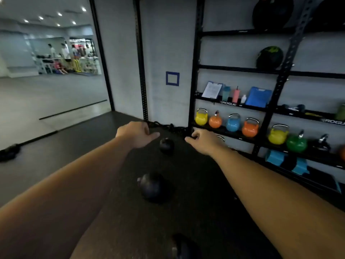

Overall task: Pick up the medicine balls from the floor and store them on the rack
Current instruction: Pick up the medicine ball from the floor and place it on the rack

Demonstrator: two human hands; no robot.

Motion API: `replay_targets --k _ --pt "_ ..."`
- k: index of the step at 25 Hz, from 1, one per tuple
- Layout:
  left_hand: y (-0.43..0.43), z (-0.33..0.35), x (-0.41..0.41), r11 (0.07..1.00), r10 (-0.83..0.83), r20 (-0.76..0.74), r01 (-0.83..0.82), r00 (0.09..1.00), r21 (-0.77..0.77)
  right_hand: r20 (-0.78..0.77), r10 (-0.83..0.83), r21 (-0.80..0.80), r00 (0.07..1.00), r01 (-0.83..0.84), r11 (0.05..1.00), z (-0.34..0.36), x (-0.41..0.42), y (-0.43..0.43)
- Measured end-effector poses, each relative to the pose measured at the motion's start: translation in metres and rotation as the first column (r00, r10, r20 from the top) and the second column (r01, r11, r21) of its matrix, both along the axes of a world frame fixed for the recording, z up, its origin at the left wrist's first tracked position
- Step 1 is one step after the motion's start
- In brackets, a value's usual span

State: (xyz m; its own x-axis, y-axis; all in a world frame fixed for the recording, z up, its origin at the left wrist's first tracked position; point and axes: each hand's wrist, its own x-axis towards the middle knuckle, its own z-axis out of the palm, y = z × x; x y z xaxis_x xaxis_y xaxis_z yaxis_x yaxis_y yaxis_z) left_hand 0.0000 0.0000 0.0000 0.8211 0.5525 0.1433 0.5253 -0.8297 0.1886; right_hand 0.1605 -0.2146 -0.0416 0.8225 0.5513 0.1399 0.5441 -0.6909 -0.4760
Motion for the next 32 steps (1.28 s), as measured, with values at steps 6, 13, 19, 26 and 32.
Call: replay_targets --k 6,13,19,26,32 --pt "0.106 -0.06 -0.019 0.982 -0.171 -0.167 0.153 0.971 -0.114 -0.078 -0.007 -0.228 0.997 -0.011 0.974 -0.045 -0.022 0.106" --pt "0.238 -0.102 -0.019 0.987 -0.158 -0.274 0.149 0.949 -0.053 -0.03 0.047 -0.427 0.998 -0.056 0.902 -0.084 -0.043 0.246" --pt "0.302 -0.135 -0.001 0.981 -0.193 -0.326 0.172 0.925 -0.094 -0.051 0.034 -0.458 0.998 -0.054 0.887 -0.112 -0.028 0.322" --pt "0.36 -0.191 0.085 0.965 -0.26 -0.404 0.219 0.877 -0.145 -0.147 -0.014 -0.422 0.989 -0.05 0.905 -0.183 0.049 0.396" --pt "0.451 -0.257 0.227 0.962 -0.273 -0.461 0.224 0.844 -0.159 -0.251 -0.058 -0.441 0.966 -0.061 0.896 -0.264 0.188 0.475"
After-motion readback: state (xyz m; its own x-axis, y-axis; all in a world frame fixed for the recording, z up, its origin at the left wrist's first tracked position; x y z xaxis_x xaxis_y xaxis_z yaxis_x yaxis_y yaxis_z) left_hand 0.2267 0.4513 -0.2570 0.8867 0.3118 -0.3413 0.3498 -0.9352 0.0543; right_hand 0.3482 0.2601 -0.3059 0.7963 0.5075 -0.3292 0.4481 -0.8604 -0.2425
